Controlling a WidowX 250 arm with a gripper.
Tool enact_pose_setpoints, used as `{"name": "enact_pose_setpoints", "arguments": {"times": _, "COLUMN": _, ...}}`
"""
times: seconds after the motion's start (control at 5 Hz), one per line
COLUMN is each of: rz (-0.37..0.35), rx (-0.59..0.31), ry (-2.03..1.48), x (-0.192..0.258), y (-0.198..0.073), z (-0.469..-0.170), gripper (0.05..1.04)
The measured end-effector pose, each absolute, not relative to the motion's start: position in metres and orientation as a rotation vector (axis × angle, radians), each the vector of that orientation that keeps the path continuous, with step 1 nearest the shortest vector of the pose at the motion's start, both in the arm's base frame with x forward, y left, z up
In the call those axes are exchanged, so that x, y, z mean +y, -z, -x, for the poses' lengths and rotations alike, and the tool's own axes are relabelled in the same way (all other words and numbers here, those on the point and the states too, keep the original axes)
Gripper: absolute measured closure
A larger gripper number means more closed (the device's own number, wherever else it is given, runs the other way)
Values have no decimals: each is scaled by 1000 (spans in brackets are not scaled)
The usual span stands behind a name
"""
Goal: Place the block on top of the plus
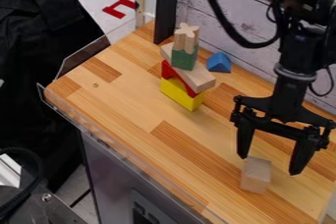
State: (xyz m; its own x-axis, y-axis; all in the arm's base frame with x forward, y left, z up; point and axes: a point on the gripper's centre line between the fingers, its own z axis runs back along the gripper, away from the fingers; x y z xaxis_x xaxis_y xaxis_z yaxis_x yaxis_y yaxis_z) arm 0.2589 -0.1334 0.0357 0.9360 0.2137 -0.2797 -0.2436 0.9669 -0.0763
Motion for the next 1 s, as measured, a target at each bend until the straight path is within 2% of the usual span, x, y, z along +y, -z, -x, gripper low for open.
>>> {"name": "enact_pose_setpoints", "arguments": {"times": 0.4, "rz": 90, "rx": 390, "ry": -279, "x": -130, "y": -25, "z": -261, "gripper": 83}}
{"name": "enact_pose_setpoints", "arguments": {"times": 1.0, "rz": 119, "rx": 451, "ry": -403, "x": -127, "y": -18, "z": -249, "gripper": 83}}
